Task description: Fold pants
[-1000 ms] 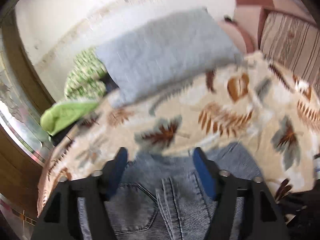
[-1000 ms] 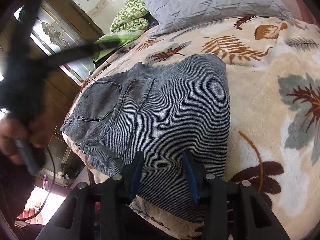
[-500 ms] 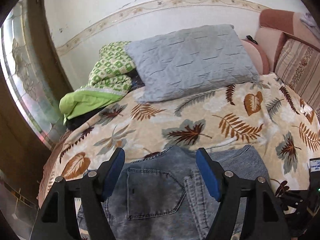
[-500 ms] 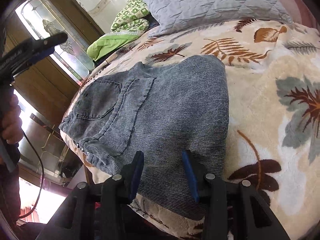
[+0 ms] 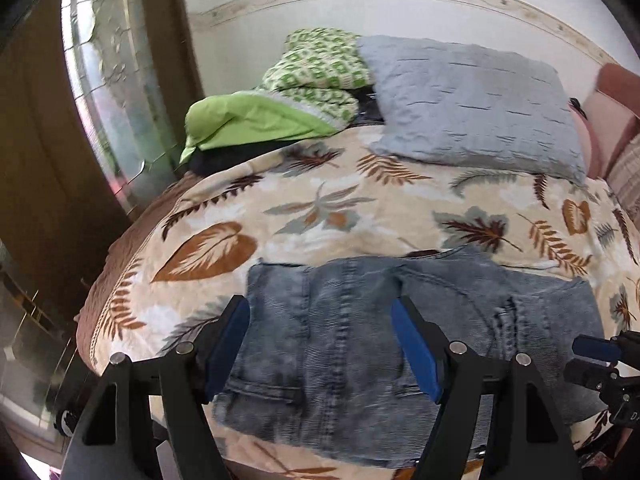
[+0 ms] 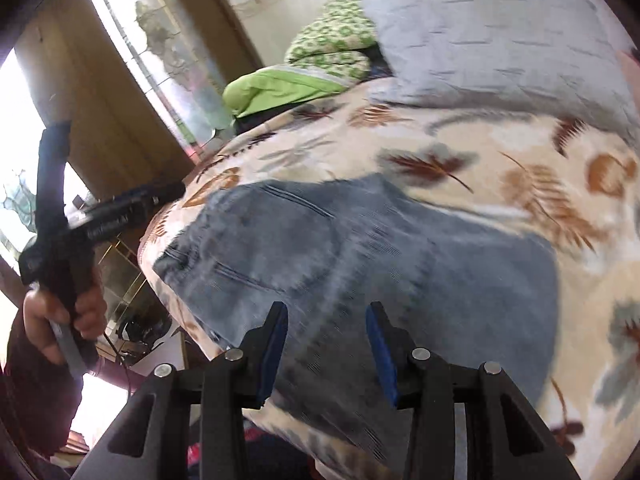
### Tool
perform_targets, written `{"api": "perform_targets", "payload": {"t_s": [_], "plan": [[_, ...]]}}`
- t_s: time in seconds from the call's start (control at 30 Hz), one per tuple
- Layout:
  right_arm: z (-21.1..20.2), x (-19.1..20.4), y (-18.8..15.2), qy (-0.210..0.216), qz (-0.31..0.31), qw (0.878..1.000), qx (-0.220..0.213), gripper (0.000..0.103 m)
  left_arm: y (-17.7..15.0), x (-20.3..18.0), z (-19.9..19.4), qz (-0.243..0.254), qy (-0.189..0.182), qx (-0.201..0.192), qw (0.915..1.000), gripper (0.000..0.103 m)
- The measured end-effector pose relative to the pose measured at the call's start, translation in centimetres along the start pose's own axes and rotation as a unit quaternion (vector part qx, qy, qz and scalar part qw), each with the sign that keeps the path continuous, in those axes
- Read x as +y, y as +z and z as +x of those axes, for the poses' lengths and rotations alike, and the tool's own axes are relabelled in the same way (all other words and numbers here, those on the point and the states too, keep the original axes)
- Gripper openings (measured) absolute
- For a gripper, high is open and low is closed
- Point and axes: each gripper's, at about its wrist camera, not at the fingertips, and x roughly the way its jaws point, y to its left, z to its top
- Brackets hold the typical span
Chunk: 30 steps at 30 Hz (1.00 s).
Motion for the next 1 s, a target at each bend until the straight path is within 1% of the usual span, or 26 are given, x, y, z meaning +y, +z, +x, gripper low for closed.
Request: {"api": "perform_targets", "payload": {"t_s": [0.13, 0.3, 0.33, 0.4, 0.43, 0.47, 0.5, 0.6, 0.7, 0.73, 0.87, 0.93, 1.0], "plan": [[2.4, 1.9, 0.7, 0.003, -0.006, 1.000, 0.015, 0.044, -0.8, 2.4, 0.5, -0.018, 0.010, 0.006, 0.9998, 0.074], [5.0, 2.9, 0.7, -0.008, -0.017, 0.999, 0.042, 0.044, -1.5, 4.2, 1.4, -0.028, 0.020, 0.015, 0.9993, 0.074], [5.6, 2.8, 0.6, -0.012, -0.017, 0.998, 0.051, 0.044, -1.6, 4.5, 1.6, -0.030, 0.019, 0.017, 0.9992, 0.074], [7.9, 2.5, -0.1, -0.033, -0.014, 0.995, 0.097, 0.044, -1.9, 4.8, 2.2, -0.029, 0.015, 0.026, 0.9991, 0.076], [8.6, 2.3, -0.5, -0.036, -0.014, 0.993, 0.108, 0.045, -2.3, 5.1, 2.7, -0.029, 0.010, 0.038, 0.9988, 0.077], [8.4, 2.4, -0.8, -0.033, -0.024, 0.995, 0.086, 0.045, -2.7, 5.4, 3.3, -0.034, 0.006, 0.051, 0.9981, 0.080], [8.5, 2.6, -1.0, -0.032, -0.028, 0.996, 0.083, 0.047, -3.1, 5.9, 3.8, -0.040, 0.007, 0.064, 0.9972, 0.081], [8.4, 3.1, -1.6, -0.044, -0.054, 0.995, 0.073, 0.048, -5.2, 8.3, 5.1, -0.072, 0.012, 0.104, 0.9919, 0.081], [8.3, 3.0, -1.9, -0.039, -0.053, 0.996, 0.062, 0.048, -7.1, 10.4, 5.5, -0.100, 0.012, 0.125, 0.9871, 0.081], [8.3, 2.9, -2.1, -0.035, -0.049, 0.997, 0.058, 0.048, -7.6, 11.1, 5.4, -0.112, 0.005, 0.125, 0.9858, 0.081], [8.0, 2.3, -2.6, -0.020, -0.047, 0.998, 0.034, 0.048, -8.5, 12.9, 4.7, -0.166, -0.054, 0.125, 0.9767, 0.083], [7.8, 2.4, -2.9, -0.019, -0.052, 0.998, 0.028, 0.048, -8.7, 13.0, 4.6, -0.180, -0.075, 0.126, 0.9728, 0.084], [7.7, 2.4, -3.1, -0.019, -0.057, 0.998, 0.022, 0.048, -9.1, 12.9, 4.3, -0.191, -0.099, 0.123, 0.9687, 0.086]]}}
